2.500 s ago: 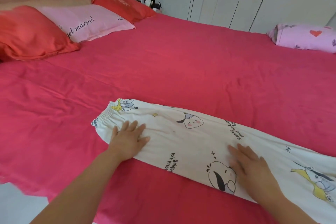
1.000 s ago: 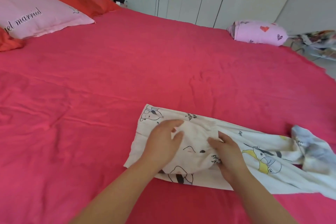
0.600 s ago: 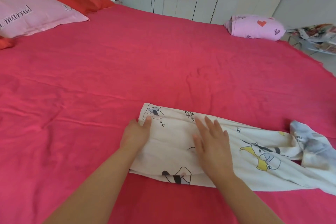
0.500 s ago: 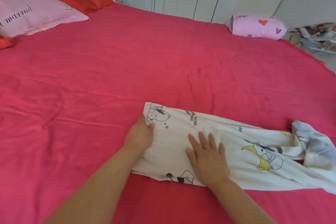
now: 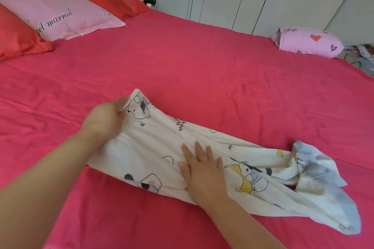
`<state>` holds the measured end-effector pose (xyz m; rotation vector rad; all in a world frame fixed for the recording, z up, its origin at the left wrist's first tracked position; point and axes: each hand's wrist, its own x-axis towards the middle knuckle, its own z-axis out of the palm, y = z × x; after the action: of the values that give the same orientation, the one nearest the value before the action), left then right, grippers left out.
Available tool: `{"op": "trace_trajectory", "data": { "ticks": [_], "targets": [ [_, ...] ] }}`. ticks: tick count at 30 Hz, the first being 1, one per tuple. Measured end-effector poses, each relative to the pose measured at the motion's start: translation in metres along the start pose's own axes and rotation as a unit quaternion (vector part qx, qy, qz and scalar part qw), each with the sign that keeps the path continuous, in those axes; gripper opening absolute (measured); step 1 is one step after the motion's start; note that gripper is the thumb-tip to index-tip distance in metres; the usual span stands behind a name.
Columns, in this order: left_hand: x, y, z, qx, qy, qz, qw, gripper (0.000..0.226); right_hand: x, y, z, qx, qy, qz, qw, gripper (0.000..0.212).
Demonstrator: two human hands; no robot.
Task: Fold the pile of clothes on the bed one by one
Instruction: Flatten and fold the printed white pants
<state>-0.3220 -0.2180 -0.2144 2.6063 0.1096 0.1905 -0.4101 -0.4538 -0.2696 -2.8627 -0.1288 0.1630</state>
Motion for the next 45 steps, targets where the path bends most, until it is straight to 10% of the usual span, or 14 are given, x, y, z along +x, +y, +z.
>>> {"op": "trace_trajectory", "data": {
  "ticks": [5,14,23,27,32,37,41,45],
  "targets": [
    [-0.03,-0.027,-0.001,0.123,-0.059,-0.072,0.988,0.044,0.002,-0.028,0.022,-0.001,-0.01,-0.025,1.0,0.091],
    [-0.081,0.079,0.113,0.099,-0.13,0.097,0.982,0.06,-0.023,0.045,-0.003,0.013,0.129,-0.046,0.99,0.051],
    [-0.08,0.077,0.151,0.115,-0.093,0.062,0.987,0.079,-0.076,0.226,-0.073,-0.023,0.146,0.205,0.968,0.044],
    [-0.075,0.082,0.155,0.131,-0.078,0.05,0.987,0.057,-0.081,0.237,-0.074,0.005,0.115,0.227,0.967,0.038],
    [-0.076,0.078,0.16,0.12,-0.06,0.057,0.989,0.081,-0.092,0.253,-0.091,0.071,0.185,0.257,0.946,0.01],
    [-0.078,0.078,0.162,0.122,-0.044,0.057,0.99,0.082,-0.084,0.263,-0.131,-0.087,-0.09,0.298,0.946,0.054],
    [-0.078,0.078,0.161,0.113,-0.044,0.058,0.991,0.08,-0.035,0.27,-0.125,0.041,0.086,0.255,0.962,0.028],
    [-0.079,0.076,0.161,0.103,-0.042,0.059,0.992,0.079,-0.004,0.277,-0.097,0.088,0.043,0.258,0.961,0.052]
  ]
}}
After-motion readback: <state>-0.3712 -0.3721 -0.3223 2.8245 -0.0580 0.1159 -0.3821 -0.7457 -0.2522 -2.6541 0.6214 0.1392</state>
